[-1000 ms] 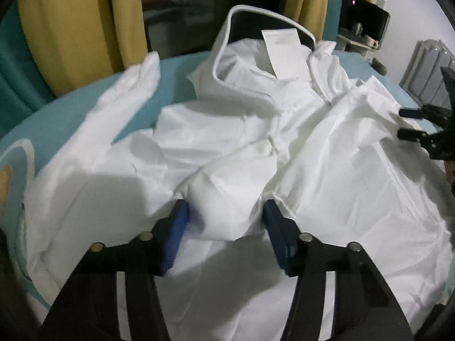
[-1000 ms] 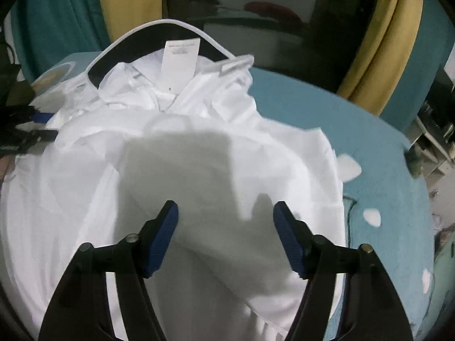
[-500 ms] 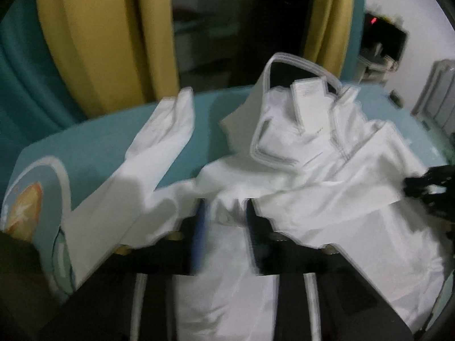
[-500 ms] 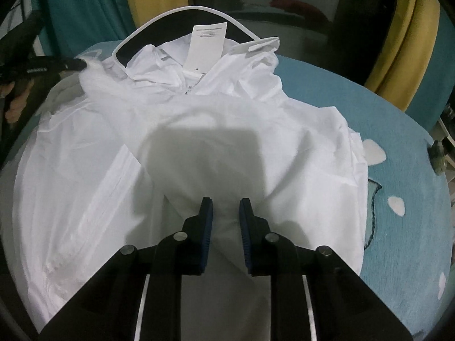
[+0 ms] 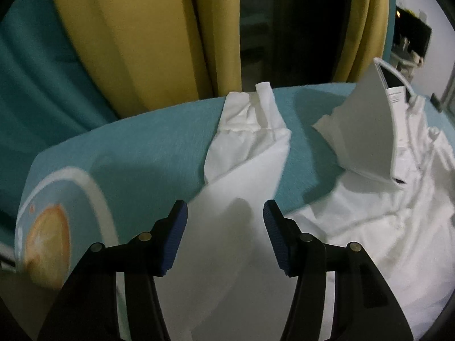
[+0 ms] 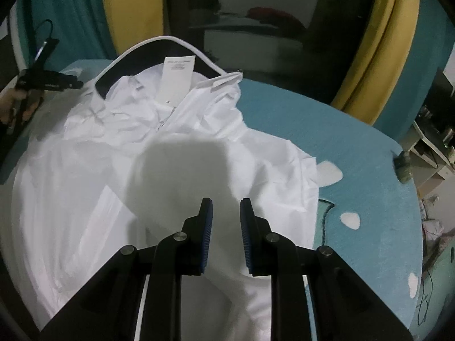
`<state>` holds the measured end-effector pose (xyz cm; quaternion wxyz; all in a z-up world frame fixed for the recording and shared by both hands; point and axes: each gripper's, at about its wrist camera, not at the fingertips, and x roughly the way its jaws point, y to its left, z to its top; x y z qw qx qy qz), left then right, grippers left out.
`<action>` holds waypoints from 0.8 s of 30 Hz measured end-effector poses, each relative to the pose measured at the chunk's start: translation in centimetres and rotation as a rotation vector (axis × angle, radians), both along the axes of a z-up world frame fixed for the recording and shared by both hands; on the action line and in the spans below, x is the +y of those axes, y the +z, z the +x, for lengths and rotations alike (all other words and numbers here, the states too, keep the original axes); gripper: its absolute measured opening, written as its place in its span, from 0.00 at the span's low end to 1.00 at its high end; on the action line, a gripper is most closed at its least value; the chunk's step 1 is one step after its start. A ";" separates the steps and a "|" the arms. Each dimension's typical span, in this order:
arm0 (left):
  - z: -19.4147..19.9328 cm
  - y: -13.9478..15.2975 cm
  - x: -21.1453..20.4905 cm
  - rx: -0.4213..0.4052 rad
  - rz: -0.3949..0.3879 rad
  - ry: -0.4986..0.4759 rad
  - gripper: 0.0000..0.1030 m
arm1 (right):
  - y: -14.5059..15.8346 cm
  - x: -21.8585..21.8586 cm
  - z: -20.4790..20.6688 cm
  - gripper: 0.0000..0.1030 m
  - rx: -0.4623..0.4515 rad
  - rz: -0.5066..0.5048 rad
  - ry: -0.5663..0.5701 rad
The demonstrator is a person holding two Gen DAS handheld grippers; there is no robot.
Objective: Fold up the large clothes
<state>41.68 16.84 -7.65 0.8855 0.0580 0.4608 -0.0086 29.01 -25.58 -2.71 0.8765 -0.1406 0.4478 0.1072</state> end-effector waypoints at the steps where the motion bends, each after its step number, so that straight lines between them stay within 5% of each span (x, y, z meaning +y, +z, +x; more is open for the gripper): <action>1: 1.0 -0.6 0.0 0.020 0.010 -0.011 0.57 | 0.0 -0.1 -0.1 0.19 0.001 0.001 -0.006; 3: 1.9 -1.8 0.1 0.063 0.022 -0.023 0.57 | -0.3 0.0 -0.2 0.19 0.009 0.004 -0.015; 5: 2.2 -2.0 0.8 0.045 -0.006 -0.020 0.47 | -0.6 0.0 -0.4 0.19 0.019 0.008 -0.019; 6: 2.2 -1.9 1.0 0.042 -0.011 -0.016 0.20 | -0.7 0.0 -0.6 0.19 0.023 0.010 -0.019; 7: 2.2 -1.6 1.4 0.034 -0.003 0.002 0.04 | -0.7 0.0 -0.6 0.19 0.024 0.012 -0.021; 11: 0.7 2.1 3.6 -0.091 -0.040 0.102 0.04 | -0.1 0.1 -1.2 0.19 0.005 0.029 -0.018; 16: -2.1 9.4 2.4 -0.261 -0.064 0.116 0.04 | 1.6 0.3 -3.0 0.19 -0.045 0.060 0.007; 24: -7.4 20.4 -8.8 -0.488 -0.147 -0.105 0.04 | 2.9 -1.8 -6.2 0.19 -0.110 0.130 -0.009</action>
